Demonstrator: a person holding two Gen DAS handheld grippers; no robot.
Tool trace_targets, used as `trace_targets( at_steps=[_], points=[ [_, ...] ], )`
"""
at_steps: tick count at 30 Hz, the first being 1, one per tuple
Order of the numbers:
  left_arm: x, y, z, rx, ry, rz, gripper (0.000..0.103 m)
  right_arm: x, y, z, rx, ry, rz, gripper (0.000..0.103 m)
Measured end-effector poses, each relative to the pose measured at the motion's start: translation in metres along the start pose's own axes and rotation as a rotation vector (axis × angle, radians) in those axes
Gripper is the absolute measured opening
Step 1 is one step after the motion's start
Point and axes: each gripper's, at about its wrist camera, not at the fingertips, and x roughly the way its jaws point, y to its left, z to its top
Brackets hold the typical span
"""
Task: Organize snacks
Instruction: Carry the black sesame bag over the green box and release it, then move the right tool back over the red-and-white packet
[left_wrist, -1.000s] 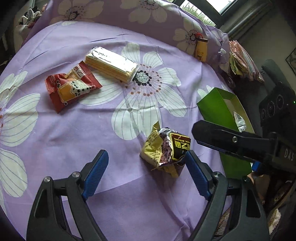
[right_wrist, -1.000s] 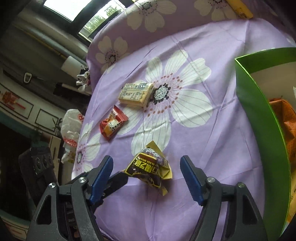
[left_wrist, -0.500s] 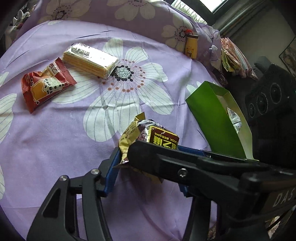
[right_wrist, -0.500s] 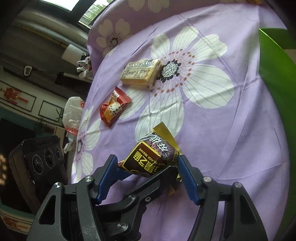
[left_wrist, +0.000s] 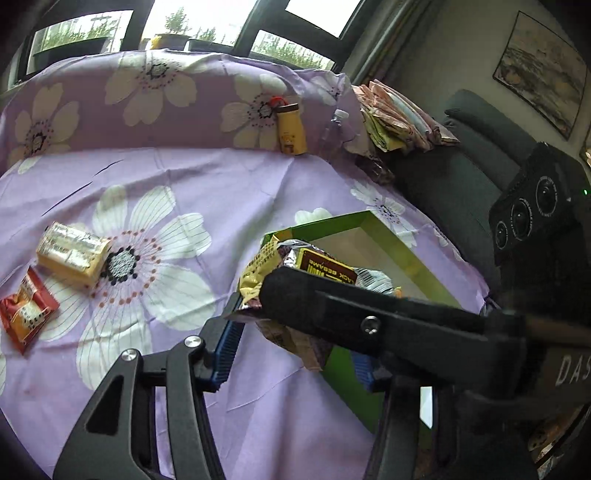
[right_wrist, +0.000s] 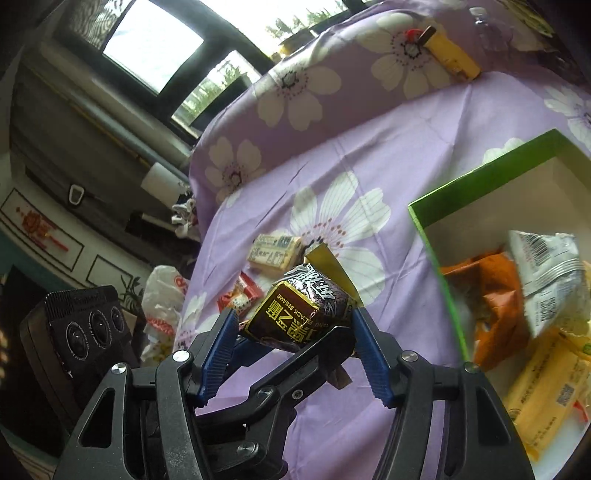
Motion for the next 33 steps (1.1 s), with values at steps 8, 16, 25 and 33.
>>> trace_targets(
  at_steps=[8,16,25,33],
  points=[
    [0.057,-0.048,0.02,0.062,0.057,-0.121,0.051,-0.051,-0.062,0.014,0.146,-0.148,-0.023,0.066],
    [0.094,-0.075,0.019,0.106,0.097,-0.112,0.053,-0.068,-0.108,0.016,0.329,-0.23,-0.028,0.066],
    [0.074,-0.066,0.019,0.099,0.056,-0.085,0.084,-0.079,-0.111,0.015,0.349,-0.289,-0.115,0.066],
    [0.016,-0.007,0.004,-0.003,0.009,0.025,0.094,-0.083,-0.097,0.017,0.3,-0.323,-0.129,0.076]
  ],
)
